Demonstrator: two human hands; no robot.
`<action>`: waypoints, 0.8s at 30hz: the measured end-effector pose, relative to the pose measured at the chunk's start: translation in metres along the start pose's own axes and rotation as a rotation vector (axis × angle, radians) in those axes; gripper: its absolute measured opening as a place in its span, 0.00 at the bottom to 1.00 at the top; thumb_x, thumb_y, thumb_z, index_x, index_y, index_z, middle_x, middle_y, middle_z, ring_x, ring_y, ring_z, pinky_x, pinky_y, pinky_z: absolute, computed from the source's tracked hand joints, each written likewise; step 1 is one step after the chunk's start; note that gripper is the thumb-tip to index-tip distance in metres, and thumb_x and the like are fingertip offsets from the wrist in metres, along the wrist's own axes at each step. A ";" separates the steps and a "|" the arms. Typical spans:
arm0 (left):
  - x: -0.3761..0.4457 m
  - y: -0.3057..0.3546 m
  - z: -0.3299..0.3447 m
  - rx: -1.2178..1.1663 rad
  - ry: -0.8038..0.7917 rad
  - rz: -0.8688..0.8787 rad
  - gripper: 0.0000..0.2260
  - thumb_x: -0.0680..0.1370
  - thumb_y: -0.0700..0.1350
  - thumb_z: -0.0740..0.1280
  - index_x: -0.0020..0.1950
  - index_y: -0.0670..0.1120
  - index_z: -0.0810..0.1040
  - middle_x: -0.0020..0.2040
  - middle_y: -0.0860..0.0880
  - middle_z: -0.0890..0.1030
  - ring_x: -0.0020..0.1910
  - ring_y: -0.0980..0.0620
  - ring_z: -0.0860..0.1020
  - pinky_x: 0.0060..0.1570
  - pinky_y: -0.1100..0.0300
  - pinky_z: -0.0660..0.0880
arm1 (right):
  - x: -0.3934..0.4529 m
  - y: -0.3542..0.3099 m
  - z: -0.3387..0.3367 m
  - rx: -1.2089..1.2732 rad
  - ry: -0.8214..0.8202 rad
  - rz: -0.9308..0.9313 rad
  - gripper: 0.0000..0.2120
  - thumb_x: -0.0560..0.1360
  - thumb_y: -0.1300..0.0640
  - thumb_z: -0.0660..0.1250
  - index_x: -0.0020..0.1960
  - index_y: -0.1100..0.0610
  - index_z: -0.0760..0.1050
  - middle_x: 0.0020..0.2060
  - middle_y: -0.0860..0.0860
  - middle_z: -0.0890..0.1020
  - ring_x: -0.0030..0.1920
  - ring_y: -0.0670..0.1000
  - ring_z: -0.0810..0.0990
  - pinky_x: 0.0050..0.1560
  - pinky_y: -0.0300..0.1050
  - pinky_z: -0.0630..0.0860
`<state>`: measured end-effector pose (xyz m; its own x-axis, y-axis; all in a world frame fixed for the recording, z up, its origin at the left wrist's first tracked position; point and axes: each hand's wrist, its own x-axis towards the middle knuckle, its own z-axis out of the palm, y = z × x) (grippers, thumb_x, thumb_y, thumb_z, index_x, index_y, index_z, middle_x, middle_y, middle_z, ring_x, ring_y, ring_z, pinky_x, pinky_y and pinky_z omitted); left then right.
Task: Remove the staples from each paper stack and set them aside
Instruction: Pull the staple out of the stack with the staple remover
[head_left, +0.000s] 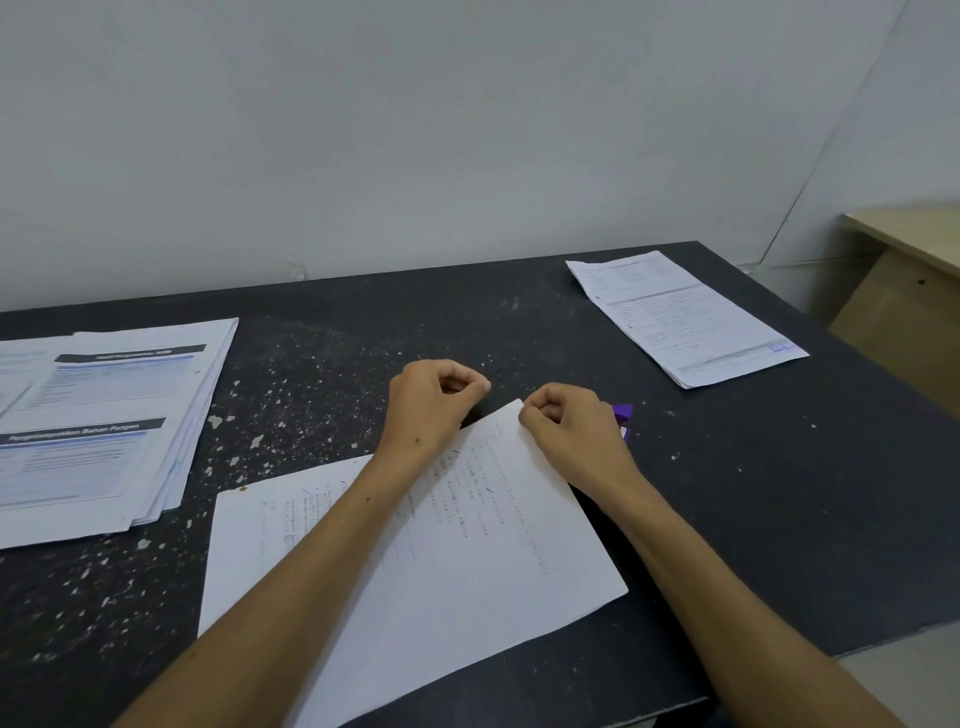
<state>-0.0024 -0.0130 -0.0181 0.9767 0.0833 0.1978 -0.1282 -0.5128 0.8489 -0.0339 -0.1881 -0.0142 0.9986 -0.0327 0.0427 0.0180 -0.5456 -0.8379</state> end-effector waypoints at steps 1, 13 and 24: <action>0.003 0.001 0.001 0.027 -0.022 -0.005 0.03 0.78 0.45 0.75 0.45 0.52 0.88 0.39 0.59 0.85 0.40 0.64 0.82 0.43 0.65 0.79 | -0.001 0.000 0.001 -0.011 0.000 -0.009 0.05 0.80 0.56 0.68 0.50 0.56 0.82 0.40 0.46 0.85 0.42 0.42 0.82 0.41 0.32 0.72; 0.031 0.015 0.013 0.276 -0.209 0.039 0.05 0.80 0.43 0.72 0.51 0.48 0.89 0.51 0.51 0.87 0.57 0.52 0.81 0.66 0.50 0.77 | 0.002 0.004 0.004 -0.027 0.012 -0.018 0.04 0.79 0.56 0.68 0.48 0.54 0.82 0.38 0.46 0.85 0.40 0.43 0.81 0.40 0.34 0.73; 0.020 0.003 0.010 0.161 -0.082 0.041 0.04 0.77 0.42 0.76 0.47 0.50 0.88 0.41 0.59 0.83 0.42 0.63 0.81 0.46 0.71 0.74 | 0.003 0.006 0.006 -0.033 0.031 -0.022 0.05 0.79 0.56 0.68 0.49 0.55 0.82 0.37 0.46 0.85 0.41 0.45 0.82 0.42 0.36 0.75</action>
<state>0.0185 -0.0219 -0.0164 0.9827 -0.0071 0.1850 -0.1459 -0.6449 0.7503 -0.0309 -0.1862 -0.0224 0.9958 -0.0463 0.0787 0.0380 -0.5739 -0.8181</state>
